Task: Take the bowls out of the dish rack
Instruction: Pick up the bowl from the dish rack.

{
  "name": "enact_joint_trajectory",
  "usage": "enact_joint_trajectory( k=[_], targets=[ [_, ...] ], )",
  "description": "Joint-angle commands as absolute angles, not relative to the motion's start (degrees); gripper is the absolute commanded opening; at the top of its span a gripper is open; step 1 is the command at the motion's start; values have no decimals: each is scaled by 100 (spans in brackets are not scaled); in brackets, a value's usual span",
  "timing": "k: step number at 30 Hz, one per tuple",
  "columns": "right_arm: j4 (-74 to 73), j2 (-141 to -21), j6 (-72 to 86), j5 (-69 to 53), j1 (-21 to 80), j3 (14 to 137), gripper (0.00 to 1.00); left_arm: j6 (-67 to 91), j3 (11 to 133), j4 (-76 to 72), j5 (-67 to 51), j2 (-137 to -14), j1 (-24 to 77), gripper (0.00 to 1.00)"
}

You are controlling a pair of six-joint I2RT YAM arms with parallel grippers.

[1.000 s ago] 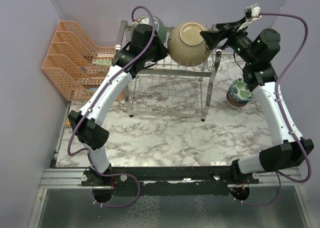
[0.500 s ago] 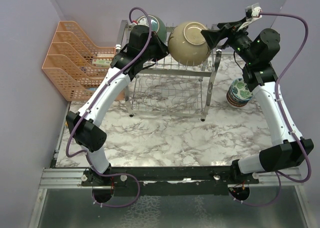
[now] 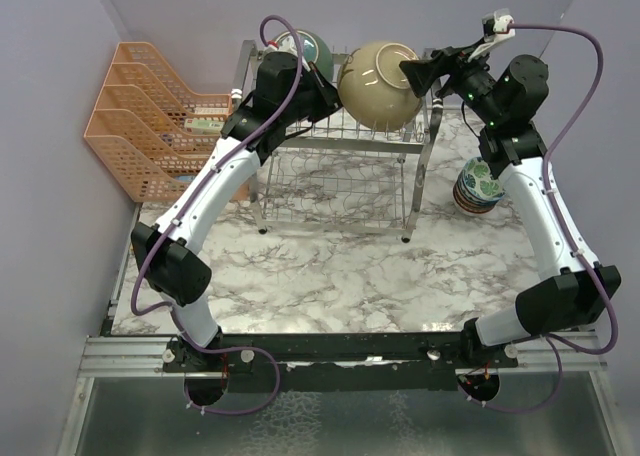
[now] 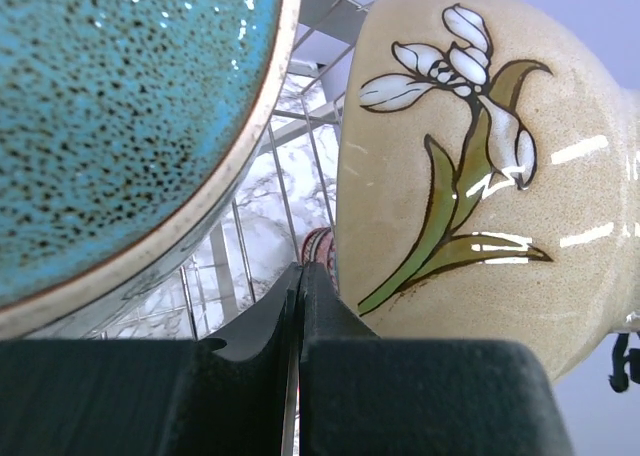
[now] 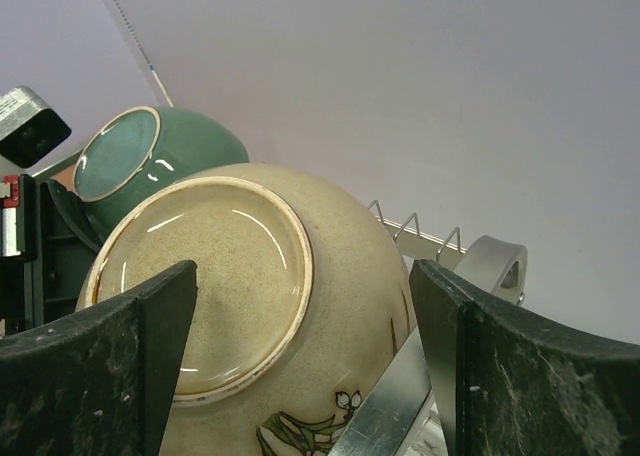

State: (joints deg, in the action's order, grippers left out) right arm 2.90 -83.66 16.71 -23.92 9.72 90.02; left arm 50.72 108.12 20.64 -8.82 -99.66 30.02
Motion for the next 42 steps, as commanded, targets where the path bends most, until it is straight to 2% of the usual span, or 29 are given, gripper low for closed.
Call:
enact_joint_trajectory(
  k=[1,4,17,26,33,42],
  targets=[
    [274,-8365,1781,-2268,993,9109,86,5304,10708,1346,-1393,-9818,3015,2],
    [336,-8321,1865,-2308,993,9043,86,5336,10643,1199,-1478,-9794,3016,7],
    [454,-8347,2072,-2460,991,9000,87,5518,10141,751,-1411,-9347,3011,53],
    [484,-8357,2087,-2499,992,8981,87,5908,9694,45,-1431,-9307,3003,62],
    [512,-8315,2069,-2461,984,9017,86,6031,9661,-302,-1474,-9333,3006,57],
    [616,-8265,2066,-2712,983,9042,86,6077,10023,-340,-1652,-9575,3017,57]
  ],
)
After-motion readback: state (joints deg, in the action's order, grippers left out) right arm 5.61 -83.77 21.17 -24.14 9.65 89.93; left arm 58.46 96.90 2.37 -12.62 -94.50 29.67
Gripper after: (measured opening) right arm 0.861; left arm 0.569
